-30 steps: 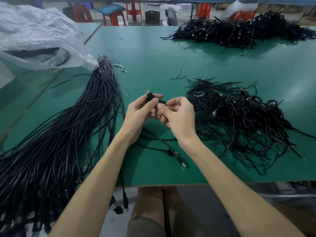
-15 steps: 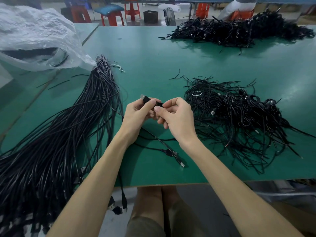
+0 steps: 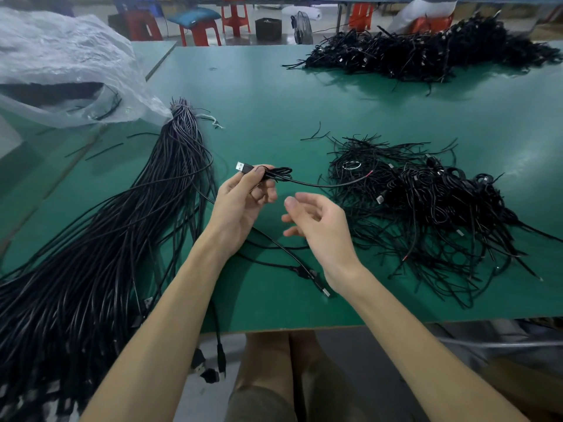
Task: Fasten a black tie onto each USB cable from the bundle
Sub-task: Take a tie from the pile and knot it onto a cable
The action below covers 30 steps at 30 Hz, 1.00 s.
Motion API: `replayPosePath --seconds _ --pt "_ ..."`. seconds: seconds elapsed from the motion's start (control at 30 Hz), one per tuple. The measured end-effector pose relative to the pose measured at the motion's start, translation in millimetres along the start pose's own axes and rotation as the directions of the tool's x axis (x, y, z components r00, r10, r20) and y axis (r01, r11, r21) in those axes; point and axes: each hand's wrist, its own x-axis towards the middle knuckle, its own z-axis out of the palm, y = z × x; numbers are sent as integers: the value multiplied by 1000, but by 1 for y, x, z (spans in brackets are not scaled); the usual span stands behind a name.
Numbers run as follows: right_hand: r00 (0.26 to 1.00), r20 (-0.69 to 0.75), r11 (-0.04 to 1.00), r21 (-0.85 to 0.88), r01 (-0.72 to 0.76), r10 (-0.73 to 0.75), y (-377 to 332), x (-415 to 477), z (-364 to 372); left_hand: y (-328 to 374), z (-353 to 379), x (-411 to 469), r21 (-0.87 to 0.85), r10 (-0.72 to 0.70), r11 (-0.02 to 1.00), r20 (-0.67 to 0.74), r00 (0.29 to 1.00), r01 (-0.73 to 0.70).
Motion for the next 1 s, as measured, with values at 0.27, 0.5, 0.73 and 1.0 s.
replayPosePath --seconds 0.27,0.5,0.73,1.0 --pt "997 76 989 147 12 -23 -16 8 12 -5 0 -3 110 -46 994 194 980 25" --pt "999 -9 991 123 -45 46 -12 14 11 -12 2 -2 269 -42 963 192 981 -11" --pt "998 -22 996 74 -51 53 -7 15 6 -13 4 -3 229 -38 973 190 981 -6" --pt "997 -39 996 -52 71 -73 -4 14 -1 -9 5 -5 193 -92 980 217 972 49"
